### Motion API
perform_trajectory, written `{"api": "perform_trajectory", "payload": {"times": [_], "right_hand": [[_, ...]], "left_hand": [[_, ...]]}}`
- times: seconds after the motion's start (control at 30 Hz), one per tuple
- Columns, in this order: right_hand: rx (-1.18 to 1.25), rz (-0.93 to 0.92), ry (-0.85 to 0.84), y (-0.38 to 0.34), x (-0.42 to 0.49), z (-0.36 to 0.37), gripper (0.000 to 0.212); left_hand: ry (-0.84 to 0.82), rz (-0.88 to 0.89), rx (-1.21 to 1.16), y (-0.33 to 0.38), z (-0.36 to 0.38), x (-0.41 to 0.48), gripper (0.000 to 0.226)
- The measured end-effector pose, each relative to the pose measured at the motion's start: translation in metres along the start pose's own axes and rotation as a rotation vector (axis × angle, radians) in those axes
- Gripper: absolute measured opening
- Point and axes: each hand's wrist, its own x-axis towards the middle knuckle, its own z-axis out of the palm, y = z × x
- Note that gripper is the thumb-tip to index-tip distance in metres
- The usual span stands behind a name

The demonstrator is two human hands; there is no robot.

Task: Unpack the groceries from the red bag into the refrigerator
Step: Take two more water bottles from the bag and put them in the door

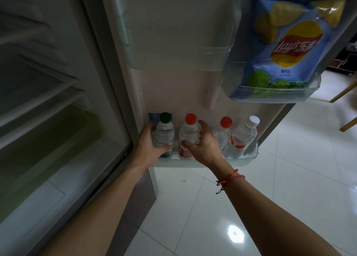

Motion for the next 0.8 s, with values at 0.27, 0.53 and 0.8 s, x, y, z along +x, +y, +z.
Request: {"api": "perform_trajectory", "payload": {"times": [0.27,0.53,0.8], "right_hand": [[-0.228,-0.131,0.053,-0.019,-0.037,-0.021,0.079],[-0.528,-0.251,0.131,-0.039,-0.079,-0.042,0.074],[-0.611,-0.345,0.147,-0.064,-0.100,-0.053,0.074]], "left_hand": [[0.115,0.220,0.447,0.030,-0.038,-0.043,0.076],[0.210,0.273,0.670,0.045,-0.073,-0.080,0.090],[0.270,0.257,0.725,0.060,-0.101,-0.111,0.096]]}}
